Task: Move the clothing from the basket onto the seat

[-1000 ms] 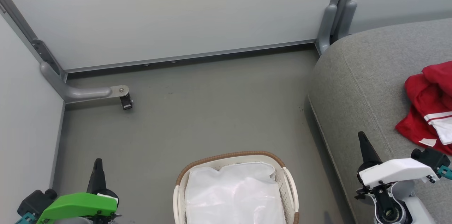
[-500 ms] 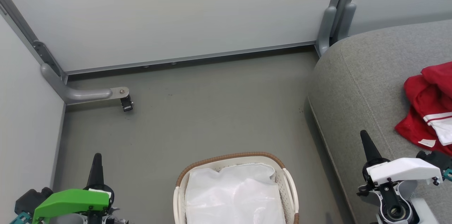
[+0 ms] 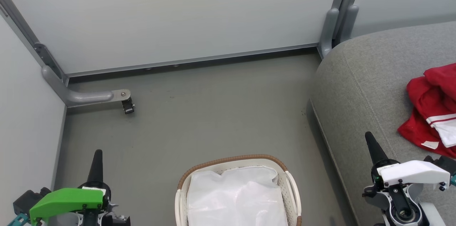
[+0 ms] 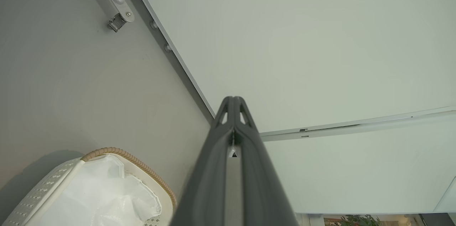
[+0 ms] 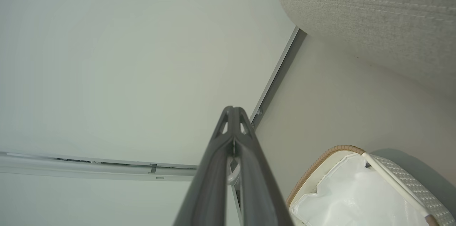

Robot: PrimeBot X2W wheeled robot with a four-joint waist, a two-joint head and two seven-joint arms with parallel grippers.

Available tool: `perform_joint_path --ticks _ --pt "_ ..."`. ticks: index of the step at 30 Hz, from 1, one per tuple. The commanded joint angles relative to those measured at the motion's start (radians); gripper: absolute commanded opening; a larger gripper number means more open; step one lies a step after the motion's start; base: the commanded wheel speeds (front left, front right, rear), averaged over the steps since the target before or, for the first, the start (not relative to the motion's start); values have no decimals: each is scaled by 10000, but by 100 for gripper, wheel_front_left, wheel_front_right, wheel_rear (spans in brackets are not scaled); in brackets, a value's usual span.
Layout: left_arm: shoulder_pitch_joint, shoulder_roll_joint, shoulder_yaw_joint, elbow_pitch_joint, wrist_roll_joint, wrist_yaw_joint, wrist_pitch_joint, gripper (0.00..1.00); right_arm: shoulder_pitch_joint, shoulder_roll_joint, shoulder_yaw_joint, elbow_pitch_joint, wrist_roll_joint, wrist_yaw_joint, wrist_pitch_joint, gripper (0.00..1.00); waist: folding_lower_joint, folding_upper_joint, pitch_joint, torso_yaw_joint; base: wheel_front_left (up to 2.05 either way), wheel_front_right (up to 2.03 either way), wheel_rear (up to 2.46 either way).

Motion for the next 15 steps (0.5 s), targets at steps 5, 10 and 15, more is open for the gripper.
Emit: perform_joint_path --ticks 5,10,15 --pt "-282 80 69 -155 -582 -76 157 0 68 -16 -125 -175 565 -4 155 0 0 34 -26 -1 0 0 0" --pt "-324 83 96 -195 -994 -88 274 0 111 -4 -191 -234 973 -3 271 0 0 36 -51 -3 0 0 0" --pt "-365 85 120 -230 -1373 -107 372 0 147 8 -250 -292 1337 -3 373 0 0 38 -75 -4 0 0 0"
